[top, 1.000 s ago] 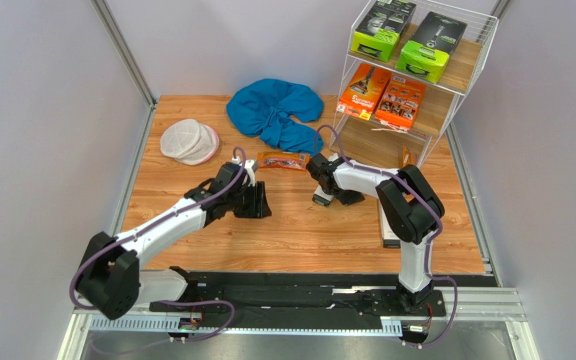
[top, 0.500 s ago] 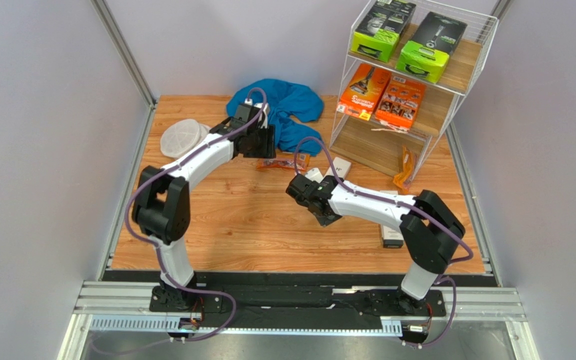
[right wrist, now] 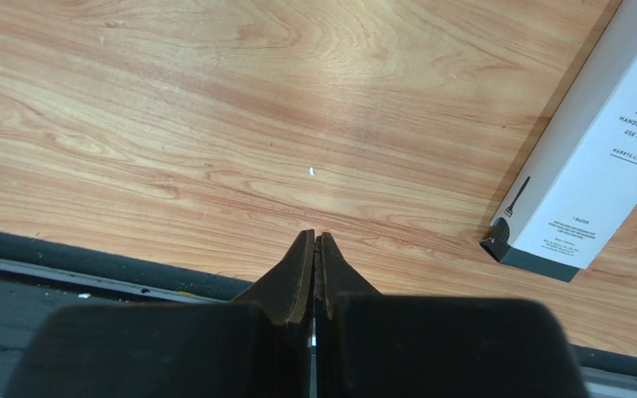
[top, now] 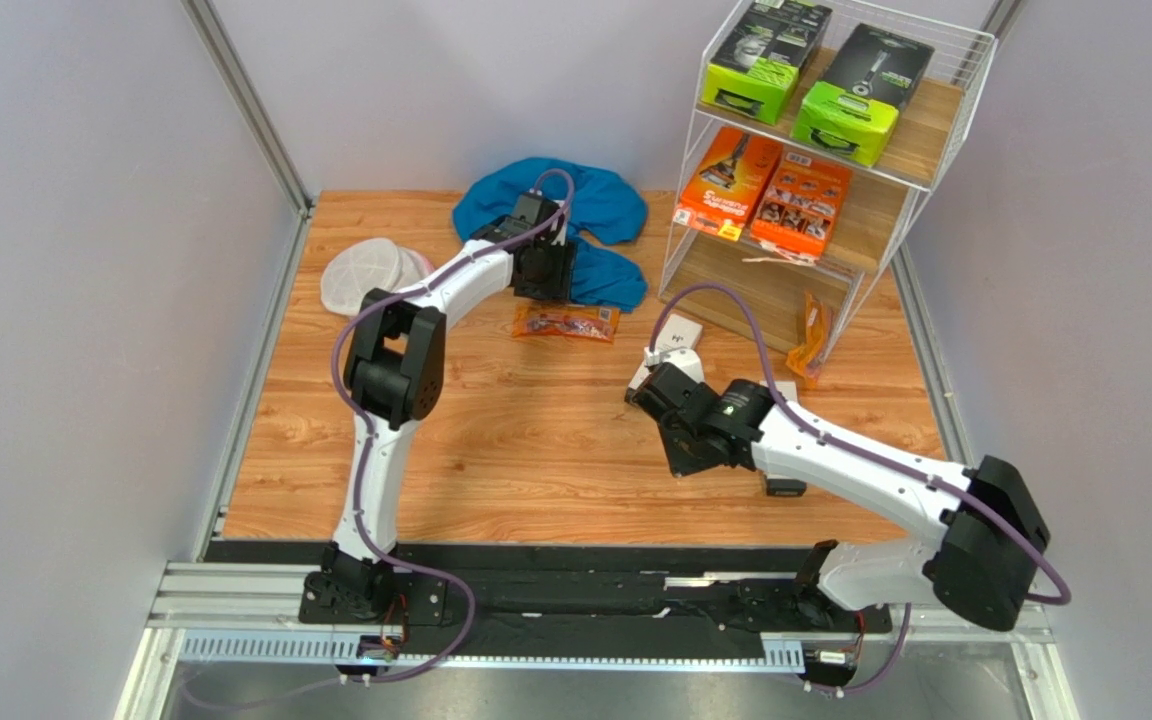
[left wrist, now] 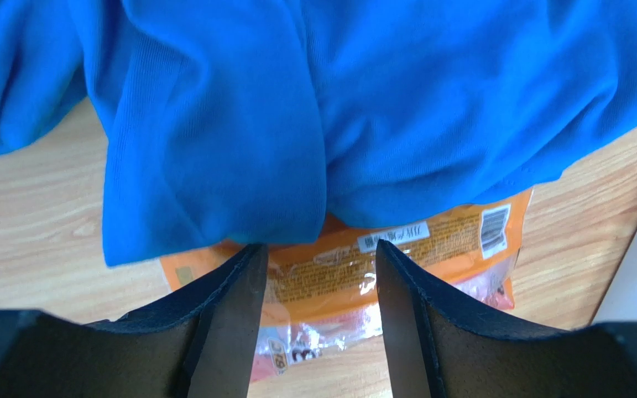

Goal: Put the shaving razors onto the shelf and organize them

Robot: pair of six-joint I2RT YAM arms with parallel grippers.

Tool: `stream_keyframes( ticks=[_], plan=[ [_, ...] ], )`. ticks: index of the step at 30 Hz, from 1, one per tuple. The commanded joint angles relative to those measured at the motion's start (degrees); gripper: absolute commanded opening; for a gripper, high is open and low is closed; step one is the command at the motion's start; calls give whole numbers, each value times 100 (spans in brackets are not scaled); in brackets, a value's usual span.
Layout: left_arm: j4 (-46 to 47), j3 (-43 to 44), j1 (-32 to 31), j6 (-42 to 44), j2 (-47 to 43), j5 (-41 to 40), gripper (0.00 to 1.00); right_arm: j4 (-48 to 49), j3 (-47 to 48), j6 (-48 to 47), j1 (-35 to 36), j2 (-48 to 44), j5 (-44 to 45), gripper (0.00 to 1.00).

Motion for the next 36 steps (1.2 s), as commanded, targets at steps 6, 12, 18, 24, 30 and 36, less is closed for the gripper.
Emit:
stream_keyframes(
  ticks=[6, 12, 18, 24, 30, 36],
  plan=[
    [-117, -1117, -84, -183, -305, 765, 57, 105, -135, 209, 33, -846, -231, 3],
    [700, -2937, -278, -657, -1227, 906, 57, 53, -64, 200, 42, -1031, -302, 4],
    [798, -3361, -278, -816, -2124, 511, 59, 52, -117, 270, 51, -1286, -407, 5],
    [876, -3730, -489, -212, -3187, 133, 61, 175, -257, 437, 51, -1515, -617, 5],
    [1087, -4055, -743, 394, -3549, 386, 62, 605, -459, 691, 51, -1875, -1109, 8],
    [597, -3564, -1244, 1160, -2778, 485, 62, 843, -636, 832, 51, -2209, -1304, 11]
  ],
)
